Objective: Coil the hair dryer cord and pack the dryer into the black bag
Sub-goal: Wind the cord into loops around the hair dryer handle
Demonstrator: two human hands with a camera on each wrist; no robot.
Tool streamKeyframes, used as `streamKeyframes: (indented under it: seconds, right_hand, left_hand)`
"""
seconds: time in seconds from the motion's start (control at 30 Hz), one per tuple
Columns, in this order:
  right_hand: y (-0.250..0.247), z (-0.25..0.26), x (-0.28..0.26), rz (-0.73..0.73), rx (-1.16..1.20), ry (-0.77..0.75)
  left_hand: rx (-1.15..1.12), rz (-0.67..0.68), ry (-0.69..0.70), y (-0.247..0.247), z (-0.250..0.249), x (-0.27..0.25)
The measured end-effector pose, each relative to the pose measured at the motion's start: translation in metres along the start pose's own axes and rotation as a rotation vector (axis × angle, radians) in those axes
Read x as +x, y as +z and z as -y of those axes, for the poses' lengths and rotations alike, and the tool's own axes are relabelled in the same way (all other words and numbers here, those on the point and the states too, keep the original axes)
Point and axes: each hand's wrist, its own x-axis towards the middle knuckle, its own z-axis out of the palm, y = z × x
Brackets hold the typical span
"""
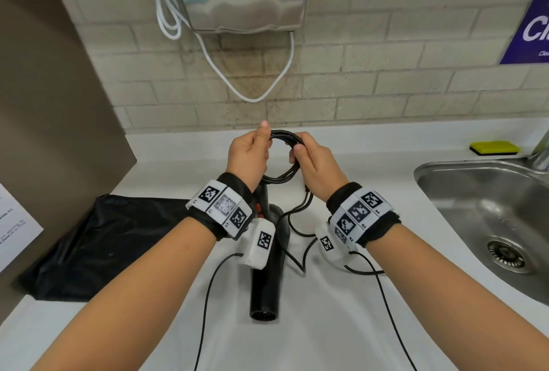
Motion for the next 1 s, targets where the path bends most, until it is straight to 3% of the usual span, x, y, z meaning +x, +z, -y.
streamKeyframes:
  seconds: [0.1,0.3,0.43,0.53,0.63,0.7,0.87,1.0]
  right_hand:
    - [-0.004,-0.005,0.0,0.058,-0.039,0.047]
    - [-0.004,-0.011,0.0,-0.016,-0.006,0.098]
    - [0.0,-0.043,-0.005,-0.163,0.04,0.349]
    - [0.007,-0.066,-0.013,0.131,-0.087,0.603]
    - [0.028,-0.08,-0.029,0.534,-0.404,0.619]
    - [0.04,-0.083,-0.038,0.672,-0.431,0.621]
    - [0.053,-0.081,-0.038,0.797,-0.493,0.673]
    - [0.061,-0.087,-0.043,0.734,-0.507,0.722]
  left_hand:
    - [-0.016,-0.003,0.0,-0.002,0.002,0.006]
    - [0.02,-0.008,0.019,-0.004,0.005,0.015]
    - [-0.009,-0.057,0.015,-0.012,0.006,0.021]
    - [0.008,-0.07,0.013,-0.015,0.008,0.025]
    - [0.009,-0.04,0.022,-0.014,0.01,0.023]
    - [0.027,-0.015,0.041,-0.012,0.013,0.021]
    - [0.073,0.018,0.075,-0.01,0.019,0.022]
    - [0.066,0.031,0.071,-0.008,0.022,0.024]
